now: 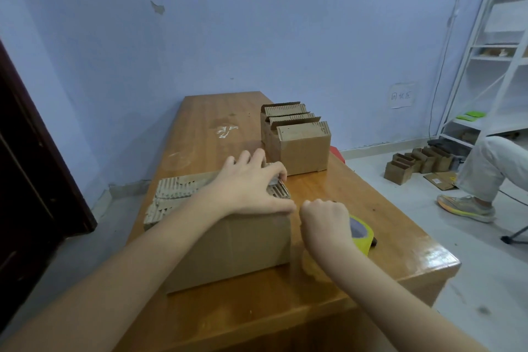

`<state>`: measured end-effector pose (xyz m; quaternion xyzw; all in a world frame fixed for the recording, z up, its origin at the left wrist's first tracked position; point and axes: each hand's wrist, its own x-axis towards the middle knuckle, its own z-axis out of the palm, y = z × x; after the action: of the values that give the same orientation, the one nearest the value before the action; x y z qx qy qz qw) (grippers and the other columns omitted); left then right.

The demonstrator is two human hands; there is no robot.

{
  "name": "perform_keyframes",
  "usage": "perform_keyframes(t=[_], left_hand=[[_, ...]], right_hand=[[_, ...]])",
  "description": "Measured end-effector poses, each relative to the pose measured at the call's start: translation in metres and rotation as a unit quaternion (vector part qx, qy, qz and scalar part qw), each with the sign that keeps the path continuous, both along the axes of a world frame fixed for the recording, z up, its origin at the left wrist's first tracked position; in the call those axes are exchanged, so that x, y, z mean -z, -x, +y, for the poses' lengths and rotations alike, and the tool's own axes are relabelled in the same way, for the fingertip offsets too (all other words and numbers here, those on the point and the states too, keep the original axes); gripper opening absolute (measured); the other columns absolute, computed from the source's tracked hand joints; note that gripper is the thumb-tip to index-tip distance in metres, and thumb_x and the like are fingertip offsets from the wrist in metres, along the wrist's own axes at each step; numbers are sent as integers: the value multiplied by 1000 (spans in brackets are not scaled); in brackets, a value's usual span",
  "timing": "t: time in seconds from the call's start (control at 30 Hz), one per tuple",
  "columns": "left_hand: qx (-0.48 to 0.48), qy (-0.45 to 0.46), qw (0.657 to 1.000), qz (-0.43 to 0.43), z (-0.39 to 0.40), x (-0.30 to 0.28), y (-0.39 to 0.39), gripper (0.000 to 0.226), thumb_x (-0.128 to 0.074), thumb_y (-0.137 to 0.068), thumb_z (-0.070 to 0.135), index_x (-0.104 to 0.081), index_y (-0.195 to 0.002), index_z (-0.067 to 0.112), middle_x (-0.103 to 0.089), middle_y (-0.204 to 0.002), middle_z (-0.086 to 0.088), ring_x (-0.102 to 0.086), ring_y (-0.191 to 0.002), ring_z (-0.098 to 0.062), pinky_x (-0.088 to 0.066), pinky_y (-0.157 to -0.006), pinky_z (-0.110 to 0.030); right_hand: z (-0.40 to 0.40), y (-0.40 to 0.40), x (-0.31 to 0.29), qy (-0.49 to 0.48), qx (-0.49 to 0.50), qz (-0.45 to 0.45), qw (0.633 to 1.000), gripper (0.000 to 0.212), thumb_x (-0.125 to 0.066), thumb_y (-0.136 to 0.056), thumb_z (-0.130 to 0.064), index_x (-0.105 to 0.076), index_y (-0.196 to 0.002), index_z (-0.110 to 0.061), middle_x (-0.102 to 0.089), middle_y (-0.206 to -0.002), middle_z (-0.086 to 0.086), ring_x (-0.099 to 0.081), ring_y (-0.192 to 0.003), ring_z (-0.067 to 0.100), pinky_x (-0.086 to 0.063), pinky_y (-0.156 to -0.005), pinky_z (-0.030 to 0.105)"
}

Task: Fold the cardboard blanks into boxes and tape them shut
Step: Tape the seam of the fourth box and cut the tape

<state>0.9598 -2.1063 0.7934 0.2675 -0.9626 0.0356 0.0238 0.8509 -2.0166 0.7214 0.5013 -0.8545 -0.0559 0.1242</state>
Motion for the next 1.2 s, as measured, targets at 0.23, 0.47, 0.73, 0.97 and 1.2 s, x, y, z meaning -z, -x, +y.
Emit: perform_keyframes(t=[0.23,0.47,0.73,0.97,1.2], left_hand=[[-17,-5,996,-84,1,-6,12,87,-39,-71,84,-30,-142,34,-22,-142,-6,-18,-132,-29,-23,-107,-50],[-16,-132,991,7,-16,-15,-32,88,-9,-78,75,-3,-151,25,4,-159,7,9,-144,-5,4,-119,-36],[31,-69,997,-18,-21,10,-85,64,-17,-95,56,1,-150,29,6,-156,14,5,-140,4,4,-115,-19],[51,-15,997,60,-29,27,-154,69,-2,-75,77,-1,-138,50,6,-145,35,11,-130,24,12,-106,-4],[46,-218,914,339,-46,34,-182,65,-63,-63,70,-51,-124,52,-27,-144,37,-4,-139,11,-10,-108,-32]], right_hand=[[-7,-5,35,-22,33,20,999,49,-34,-100,-12,-23,-144,6,-51,-79,0,-45,-55,14,-32,-44,26],[18,-18,-18,188,8,-1,982,36,-39,-98,-26,-48,-130,-12,-59,-101,3,-60,-85,21,-43,-59,28],[-8,-30,-35,132,-231,-150,952,57,-20,-100,-50,-33,-148,-23,-28,-155,-8,-16,-145,6,-11,-116,23],[-8,-21,-35,109,-275,-166,941,48,-19,-103,-41,-29,-148,-29,-25,-155,-14,-12,-144,-1,1,-113,17],[-12,-9,-34,130,-285,-333,889,40,-36,-100,-37,-48,-137,-27,-18,-157,-10,-5,-146,4,-14,-115,20]])
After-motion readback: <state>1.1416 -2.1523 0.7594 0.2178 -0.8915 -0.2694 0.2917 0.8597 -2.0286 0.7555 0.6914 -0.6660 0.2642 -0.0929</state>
